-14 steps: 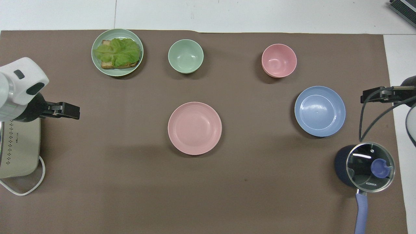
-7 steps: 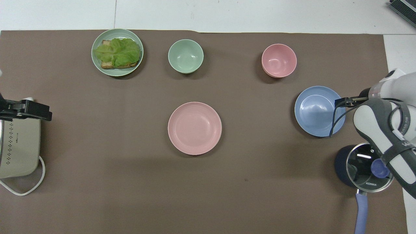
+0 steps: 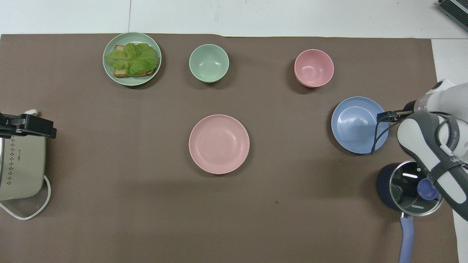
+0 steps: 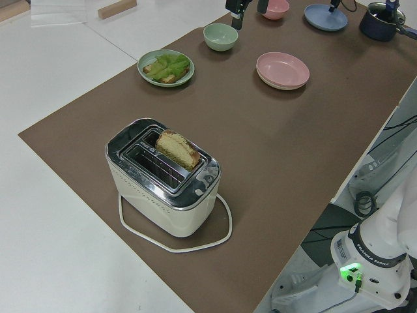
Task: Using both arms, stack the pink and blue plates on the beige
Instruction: 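Reach the right gripper to the rim of the blue bowl, then grasp the blue bowl rim and carry it onto the pink bowl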
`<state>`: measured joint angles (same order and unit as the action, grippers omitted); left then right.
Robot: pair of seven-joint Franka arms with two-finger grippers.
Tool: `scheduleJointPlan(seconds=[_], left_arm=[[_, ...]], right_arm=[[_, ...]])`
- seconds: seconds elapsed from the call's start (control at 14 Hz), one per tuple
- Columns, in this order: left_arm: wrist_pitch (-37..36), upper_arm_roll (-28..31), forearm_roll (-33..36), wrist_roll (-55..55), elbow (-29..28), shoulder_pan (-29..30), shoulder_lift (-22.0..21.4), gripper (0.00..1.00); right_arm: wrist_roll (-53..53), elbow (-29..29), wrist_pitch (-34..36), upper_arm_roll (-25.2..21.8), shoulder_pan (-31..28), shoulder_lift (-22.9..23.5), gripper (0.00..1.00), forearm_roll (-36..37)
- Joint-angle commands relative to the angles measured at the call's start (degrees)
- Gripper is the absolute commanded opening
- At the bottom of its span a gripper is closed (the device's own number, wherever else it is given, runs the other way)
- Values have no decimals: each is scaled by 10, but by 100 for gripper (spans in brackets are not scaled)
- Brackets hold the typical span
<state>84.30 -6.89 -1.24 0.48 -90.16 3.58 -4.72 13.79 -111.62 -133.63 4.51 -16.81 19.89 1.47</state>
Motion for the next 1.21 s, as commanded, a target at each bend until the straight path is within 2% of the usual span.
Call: scheduleJointPlan(seconds=[0.0,0.21,0.43,0.57,0.71,1.0,1.14], left_arm=[[-10,-2,-1,6,1,6,-5,100],[-1,-1,-6,5,-1,7,-5,100],[4,-1,-15,6,-12,7,-10,100],[3,-1,-15,9,-14,7,-11,100],[4,-1,-15,8,-8,7,-10,100],[-1,-2,-14,3,-7,9,-10,100],[-4,-1,-14,3,-7,12,-10,100]], right_arm=[[11,-4,-1,4,-5,-3,0,-22],[11,-2,3,4,-4,-7,0,-29],[12,0,32,6,-4,-34,0,-31],[12,0,77,10,-2,-69,0,-38],[22,-1,138,10,12,-106,0,-81],[2,-1,171,10,77,-129,0,-115],[-25,-4,160,10,144,-132,0,-115]])
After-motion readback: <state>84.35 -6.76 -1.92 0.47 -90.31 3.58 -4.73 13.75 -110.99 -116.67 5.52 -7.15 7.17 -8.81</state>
